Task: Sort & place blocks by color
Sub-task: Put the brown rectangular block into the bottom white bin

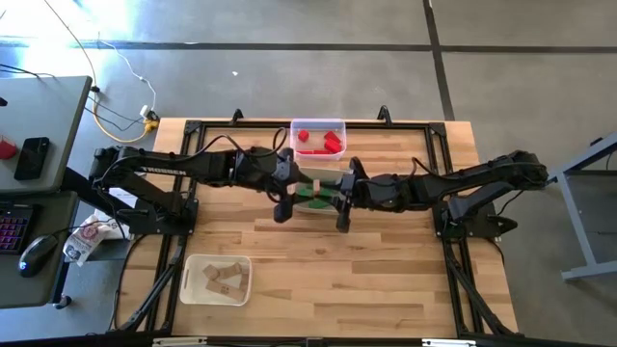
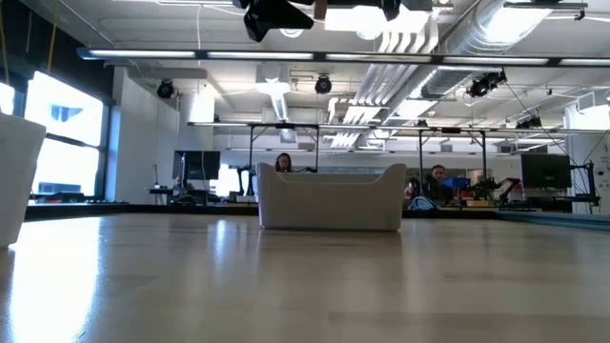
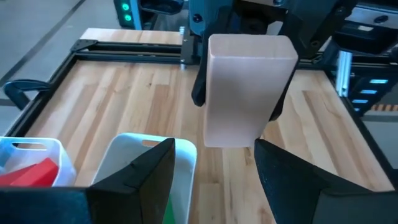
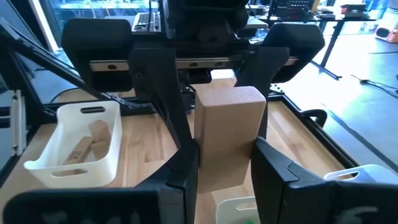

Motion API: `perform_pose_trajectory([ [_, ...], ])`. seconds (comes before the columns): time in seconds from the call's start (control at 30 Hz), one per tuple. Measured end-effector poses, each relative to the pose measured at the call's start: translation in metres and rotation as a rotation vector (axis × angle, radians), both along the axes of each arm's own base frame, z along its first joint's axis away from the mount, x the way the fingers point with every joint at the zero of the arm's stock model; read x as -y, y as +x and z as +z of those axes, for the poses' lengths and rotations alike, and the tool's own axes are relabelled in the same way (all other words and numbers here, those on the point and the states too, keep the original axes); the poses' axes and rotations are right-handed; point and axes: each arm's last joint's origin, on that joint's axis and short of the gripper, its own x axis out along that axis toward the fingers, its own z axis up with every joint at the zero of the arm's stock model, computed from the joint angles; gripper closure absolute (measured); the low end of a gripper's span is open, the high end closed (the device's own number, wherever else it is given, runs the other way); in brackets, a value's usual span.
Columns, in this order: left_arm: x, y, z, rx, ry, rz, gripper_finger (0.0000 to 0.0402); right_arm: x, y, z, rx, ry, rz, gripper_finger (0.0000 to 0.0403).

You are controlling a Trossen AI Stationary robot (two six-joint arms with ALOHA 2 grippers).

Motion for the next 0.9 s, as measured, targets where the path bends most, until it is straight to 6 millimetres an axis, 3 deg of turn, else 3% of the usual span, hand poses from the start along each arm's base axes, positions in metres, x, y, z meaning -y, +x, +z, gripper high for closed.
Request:
perform_pose_trajectory([
  [0.9, 0.0015, 0.0029, 0.0051, 0.060, 0.005, -0.009, 0.0197, -0.0008, 0.0014, 0.0028, 0.039, 0.037, 0.016, 0.0315],
])
